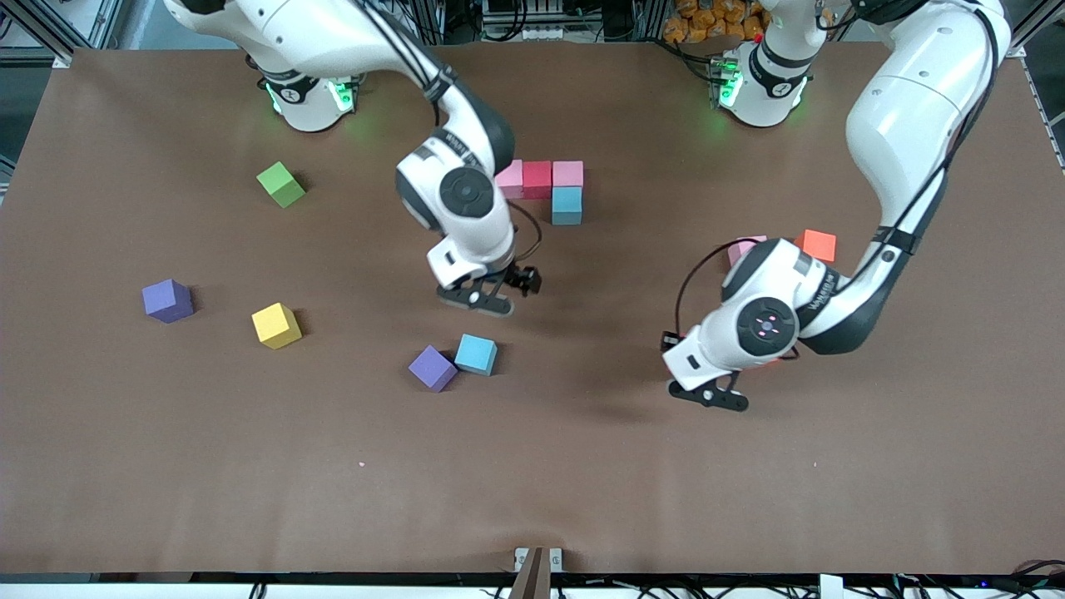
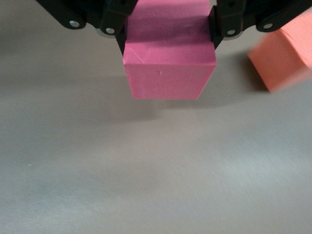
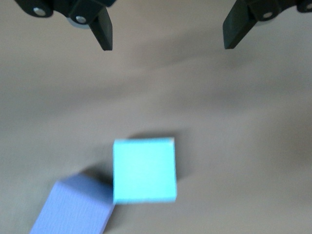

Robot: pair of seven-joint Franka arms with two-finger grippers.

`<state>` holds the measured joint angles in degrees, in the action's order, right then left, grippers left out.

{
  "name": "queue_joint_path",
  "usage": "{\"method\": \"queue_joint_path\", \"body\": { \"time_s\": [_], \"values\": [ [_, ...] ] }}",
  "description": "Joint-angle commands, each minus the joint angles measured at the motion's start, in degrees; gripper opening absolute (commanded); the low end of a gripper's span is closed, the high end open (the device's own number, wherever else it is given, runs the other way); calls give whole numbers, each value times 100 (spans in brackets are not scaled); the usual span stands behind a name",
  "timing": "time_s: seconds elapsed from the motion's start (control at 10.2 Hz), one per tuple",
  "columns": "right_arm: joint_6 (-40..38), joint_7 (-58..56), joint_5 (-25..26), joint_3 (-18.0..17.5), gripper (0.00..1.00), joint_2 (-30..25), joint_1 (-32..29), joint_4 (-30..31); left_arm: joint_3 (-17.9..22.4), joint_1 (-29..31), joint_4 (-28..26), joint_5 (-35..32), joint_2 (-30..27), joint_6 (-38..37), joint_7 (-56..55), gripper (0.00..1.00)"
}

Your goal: Form number 2 with 11 blocks

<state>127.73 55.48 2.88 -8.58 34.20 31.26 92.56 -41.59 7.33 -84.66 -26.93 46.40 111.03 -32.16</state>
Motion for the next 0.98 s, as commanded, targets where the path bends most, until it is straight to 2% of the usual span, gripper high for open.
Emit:
{"method": "queue_joint_path", "body": {
  "time_s": [0.0,0.29,0.49,0.88],
  "values": [
    [-29,-703,81,-91,100,236,-566,-221,-59,-345,-261,109,-131,-143,-1165,45],
    [111,-899,55,-100,100,482,-665,-422,-471,-443,-586,109,-131,-134,-1853,46],
    [112,-908,64,-100,100,745,-595,-747,-534,-854,-648,101,-122,-134,-2801,46],
    [226,-1154,90,-100,100,1115,-621,-1047,-815,-768,-1060,101,-175,67,-3611,45]
  ]
}}
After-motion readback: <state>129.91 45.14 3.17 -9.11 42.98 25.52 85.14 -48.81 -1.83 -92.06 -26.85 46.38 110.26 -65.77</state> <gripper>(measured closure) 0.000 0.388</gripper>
